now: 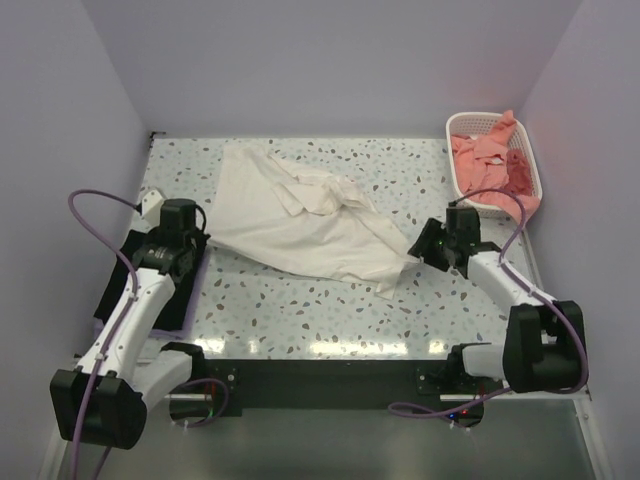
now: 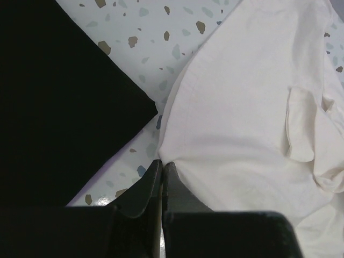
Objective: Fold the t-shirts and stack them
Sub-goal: Flatten the tshirt out
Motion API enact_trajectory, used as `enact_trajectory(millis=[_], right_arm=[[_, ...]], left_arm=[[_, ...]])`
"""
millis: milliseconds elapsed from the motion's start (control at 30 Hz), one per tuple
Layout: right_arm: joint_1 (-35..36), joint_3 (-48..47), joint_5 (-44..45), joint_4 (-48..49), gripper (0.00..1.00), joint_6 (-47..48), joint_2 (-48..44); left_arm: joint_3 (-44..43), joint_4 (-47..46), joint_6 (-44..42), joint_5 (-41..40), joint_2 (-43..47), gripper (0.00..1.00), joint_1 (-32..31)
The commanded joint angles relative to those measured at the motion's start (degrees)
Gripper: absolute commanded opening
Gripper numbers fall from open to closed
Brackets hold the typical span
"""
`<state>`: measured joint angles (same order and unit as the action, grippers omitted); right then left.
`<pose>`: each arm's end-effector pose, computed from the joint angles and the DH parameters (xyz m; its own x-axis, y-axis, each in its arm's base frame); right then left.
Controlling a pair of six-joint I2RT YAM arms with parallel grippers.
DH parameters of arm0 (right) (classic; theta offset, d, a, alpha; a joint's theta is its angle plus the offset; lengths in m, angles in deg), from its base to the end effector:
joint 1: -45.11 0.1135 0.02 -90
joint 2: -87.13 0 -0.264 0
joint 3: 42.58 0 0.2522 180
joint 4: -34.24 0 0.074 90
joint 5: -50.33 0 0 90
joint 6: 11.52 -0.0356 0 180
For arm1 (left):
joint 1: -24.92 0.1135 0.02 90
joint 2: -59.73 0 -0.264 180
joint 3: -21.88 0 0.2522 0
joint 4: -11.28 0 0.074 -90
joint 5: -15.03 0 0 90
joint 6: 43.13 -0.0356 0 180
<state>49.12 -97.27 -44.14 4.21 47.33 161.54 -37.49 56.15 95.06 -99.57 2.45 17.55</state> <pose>0.2564 0.0208 0.1991 -0.7136 0.4669 -0.5222 0.2912 0.8757 0.3851 0.2076 -0.0119 0.2726 -0.3101 -0.6432 -0.7000 -0.6263 0.6922 -0.3586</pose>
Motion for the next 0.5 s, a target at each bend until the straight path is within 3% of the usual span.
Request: enact_trajectory(millis=[0, 133, 233, 267, 333, 367, 400, 467], right_arm=[[2.40, 5.31, -5.02, 7.03, 0.55, -4.77, -2.60], [3.37, 10.07, -6.86, 11.52, 0.55, -8.65, -3.57], [3.37, 11.40, -7.49, 13.46, 0.48, -10.41, -3.05], [3.29, 11.05, -6.35, 13.11, 0.40, -10.42, -2.61], [3.28, 8.94, -5.64, 11.09, 0.14, -9.98, -2.52], [3.37, 7.98, -4.94, 10.39, 0.07, -9.89, -2.78], [3.37, 5.71, -3.80, 8.82, 0.00, -9.63, -3.65], [3.29, 2.80, -2.31, 6.36, 0.00, -9.01, -4.71]], left_arm=[[-3.00, -0.70, -3.09, 2.10, -0.38, 0.00, 1.31], [-3.09, -1.49, -4.06, 3.15, -0.12, 0.00, 2.19], [-2.91, -2.11, -4.76, 3.68, -0.12, 0.00, 2.80], [-3.00, -2.28, -4.94, 4.12, -0.29, 0.00, 2.98], [-3.44, -2.72, -5.82, 4.65, -0.82, 0.00, 3.59], [-4.40, -2.72, -6.17, 4.82, -0.99, 0.00, 3.86], [-5.01, -2.81, -6.69, 4.91, -1.26, 0.00, 4.04], [-7.38, -3.34, -7.66, 5.61, -1.43, 0.00, 4.56]])
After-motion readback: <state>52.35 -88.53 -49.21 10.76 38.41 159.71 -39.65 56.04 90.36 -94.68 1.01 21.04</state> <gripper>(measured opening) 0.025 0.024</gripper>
